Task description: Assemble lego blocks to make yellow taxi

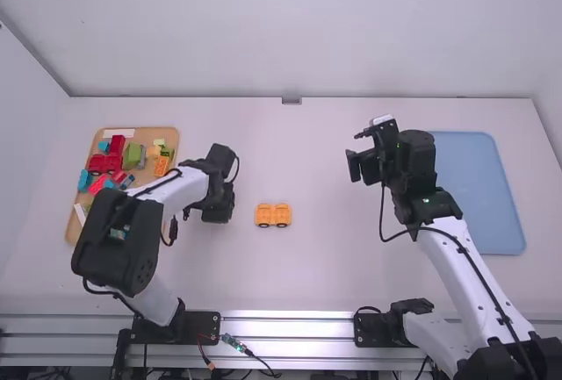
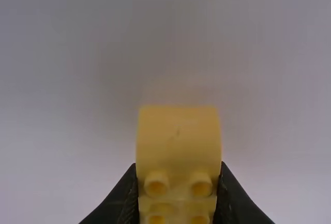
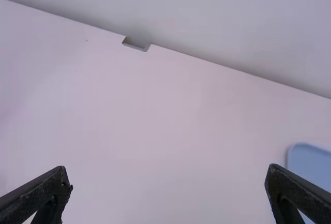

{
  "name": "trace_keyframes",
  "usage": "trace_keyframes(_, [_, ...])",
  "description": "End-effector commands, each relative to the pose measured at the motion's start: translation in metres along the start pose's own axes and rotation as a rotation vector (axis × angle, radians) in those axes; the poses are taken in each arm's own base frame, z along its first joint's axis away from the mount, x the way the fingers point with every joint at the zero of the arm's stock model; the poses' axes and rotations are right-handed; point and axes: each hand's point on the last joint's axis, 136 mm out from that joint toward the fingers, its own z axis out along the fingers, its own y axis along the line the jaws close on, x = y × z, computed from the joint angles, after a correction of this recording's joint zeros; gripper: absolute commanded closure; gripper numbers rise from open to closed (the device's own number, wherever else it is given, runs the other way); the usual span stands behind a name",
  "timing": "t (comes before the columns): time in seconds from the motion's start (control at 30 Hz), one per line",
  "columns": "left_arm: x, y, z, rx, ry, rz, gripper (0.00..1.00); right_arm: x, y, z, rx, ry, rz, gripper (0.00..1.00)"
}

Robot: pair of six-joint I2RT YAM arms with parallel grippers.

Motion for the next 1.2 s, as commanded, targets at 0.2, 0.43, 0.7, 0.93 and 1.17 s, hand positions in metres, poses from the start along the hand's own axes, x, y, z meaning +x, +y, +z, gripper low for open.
trace_keyframes(0.2, [0.009,0.013,0.008,-0.029,0.058,-0.031,0.66,-0.009,-0.001,-0.003,0.002,-0.019,0.006,0.01])
trace_keyframes(0.43, [0.007,0.016,0.017,-0.01,0.055,-0.075,0.61,-0.005,0.0,-0.002,-0.001,0.0,0.006,0.01])
trace_keyframes(0.7, [0.008,0.011,0.017,0.014,0.061,-0.041,0.01,-0.005,0.0,-0.002,-0.001,-0.002,0.005,0.01])
trace_keyframes(0.93, [0.009,-0.007,-0.005,0.019,0.09,0.177,0.01,-0.005,0.0,-0.002,-0.001,-0.001,0.005,0.01])
trace_keyframes(1.17, [0.039,-0.063,-0.053,0.262,0.156,1.136,0.01,-0.003,0.001,-0.002,-0.008,0.005,0.005,0.01])
